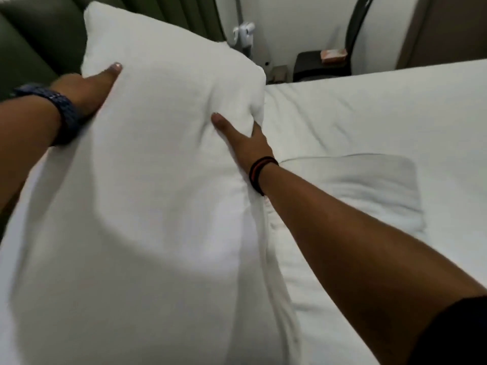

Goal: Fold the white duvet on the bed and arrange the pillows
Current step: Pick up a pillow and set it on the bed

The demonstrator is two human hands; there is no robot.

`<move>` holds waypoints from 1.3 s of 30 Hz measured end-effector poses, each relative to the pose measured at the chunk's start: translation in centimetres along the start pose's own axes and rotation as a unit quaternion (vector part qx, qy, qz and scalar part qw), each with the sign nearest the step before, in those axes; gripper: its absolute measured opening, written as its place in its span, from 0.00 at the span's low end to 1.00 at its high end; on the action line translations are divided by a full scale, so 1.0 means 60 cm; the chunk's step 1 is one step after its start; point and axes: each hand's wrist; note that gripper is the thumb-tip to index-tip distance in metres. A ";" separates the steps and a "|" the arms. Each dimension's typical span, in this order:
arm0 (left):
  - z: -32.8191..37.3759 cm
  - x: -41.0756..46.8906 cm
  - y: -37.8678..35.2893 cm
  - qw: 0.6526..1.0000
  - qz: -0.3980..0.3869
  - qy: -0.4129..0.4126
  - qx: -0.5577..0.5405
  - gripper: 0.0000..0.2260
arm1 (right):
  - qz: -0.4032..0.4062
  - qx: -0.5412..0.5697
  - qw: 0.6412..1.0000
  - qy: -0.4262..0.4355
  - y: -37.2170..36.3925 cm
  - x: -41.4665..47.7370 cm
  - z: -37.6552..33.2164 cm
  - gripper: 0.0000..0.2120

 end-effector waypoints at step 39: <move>-0.053 -0.274 -0.628 0.992 -0.041 0.121 -0.009 0.39 | 0.060 -0.077 0.968 -0.233 0.576 -0.266 0.390 0.53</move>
Point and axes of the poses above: each hand's wrist, its own x-axis towards the middle knuckle, its own y-axis out of the back of the hand, z = x × y, and after that the axes turned 12 degrees about -z, right-handed
